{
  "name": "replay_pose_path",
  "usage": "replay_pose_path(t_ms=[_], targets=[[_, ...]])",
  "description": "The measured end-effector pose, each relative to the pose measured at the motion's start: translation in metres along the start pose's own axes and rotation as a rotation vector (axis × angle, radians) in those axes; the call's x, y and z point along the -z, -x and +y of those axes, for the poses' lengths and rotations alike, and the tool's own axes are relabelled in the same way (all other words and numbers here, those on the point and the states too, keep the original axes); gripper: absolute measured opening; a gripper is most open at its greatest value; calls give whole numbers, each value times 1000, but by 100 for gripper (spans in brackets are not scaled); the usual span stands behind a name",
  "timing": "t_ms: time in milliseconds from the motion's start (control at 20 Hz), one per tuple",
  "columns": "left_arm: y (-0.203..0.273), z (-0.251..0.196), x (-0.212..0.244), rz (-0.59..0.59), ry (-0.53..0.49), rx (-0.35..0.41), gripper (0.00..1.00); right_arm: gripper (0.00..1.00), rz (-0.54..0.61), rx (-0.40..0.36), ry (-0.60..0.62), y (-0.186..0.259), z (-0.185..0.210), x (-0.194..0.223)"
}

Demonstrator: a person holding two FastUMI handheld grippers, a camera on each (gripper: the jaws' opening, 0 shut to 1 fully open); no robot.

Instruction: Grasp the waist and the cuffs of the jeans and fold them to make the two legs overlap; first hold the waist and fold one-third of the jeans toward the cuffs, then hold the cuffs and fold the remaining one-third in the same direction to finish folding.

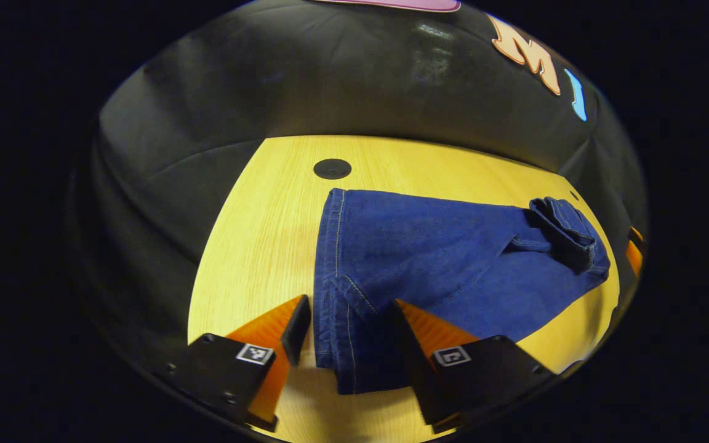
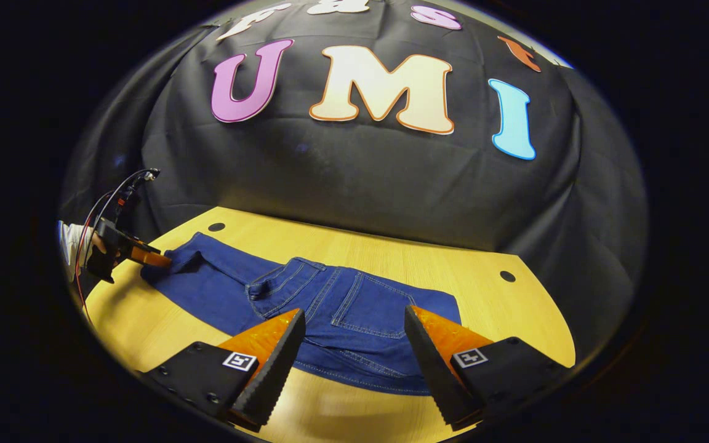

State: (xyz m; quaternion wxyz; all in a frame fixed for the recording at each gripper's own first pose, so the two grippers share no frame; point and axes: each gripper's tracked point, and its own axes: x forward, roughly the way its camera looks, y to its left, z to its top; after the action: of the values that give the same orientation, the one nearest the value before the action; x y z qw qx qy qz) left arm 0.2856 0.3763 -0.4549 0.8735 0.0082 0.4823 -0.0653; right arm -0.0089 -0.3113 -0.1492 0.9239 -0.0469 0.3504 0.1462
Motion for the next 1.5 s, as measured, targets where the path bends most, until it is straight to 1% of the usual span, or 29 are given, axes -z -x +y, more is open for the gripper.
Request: replay_pose_path(t_ms=[50, 100, 150, 200, 300, 400, 600, 800, 950, 1050, 1150, 1200, 1300, 1500], targets=[[0, -2, -1, -5, 1, 6, 71, 99, 0, -5, -2, 0, 0, -1], [0, -4, 0, -8, 7, 18, 65, 99, 0, -6, -2, 0, -1, 1], [-2, -9, -2, -19, 21, 42, 56, 99, -2, -7, 2, 0, -2, -1], [-2, -13, -5, -32, 48, 60, 44, 99, -6, -9, 7, 0, -3, -1], [-2, -14, -4, -48, 80, 64, 19, 99, -9, -10, 10, 3, -8, -1], [-1, -14, -6, -49, 101, 52, 0, 99, -11, -13, 7, 6, -14, -1], [12, -22, -18, -57, 86, 24, 0, 99, -37, -7, 19, 16, -36, -9], [44, -46, -52, -136, 118, 35, 0, 99, -66, 2, 18, 31, -63, -15], [77, -80, -93, -244, 160, 83, 0, 99, -78, 13, 35, 45, -86, -18], [100, -107, -121, -306, 190, 135, 0, 99, -94, 15, 36, 55, -101, -23], [117, -136, -142, -342, 207, 190, 0, 99, -106, 20, 30, 64, -116, -25], [125, -147, -144, -357, 198, 207, 0, 99, -112, 22, 22, 69, -124, -26], [132, -178, -162, -376, 163, 231, 0, 99, -117, 25, 6, 76, -138, -25], [139, -254, -174, -380, 57, 293, 0, 99, -127, 38, -8, 92, -167, -19]])
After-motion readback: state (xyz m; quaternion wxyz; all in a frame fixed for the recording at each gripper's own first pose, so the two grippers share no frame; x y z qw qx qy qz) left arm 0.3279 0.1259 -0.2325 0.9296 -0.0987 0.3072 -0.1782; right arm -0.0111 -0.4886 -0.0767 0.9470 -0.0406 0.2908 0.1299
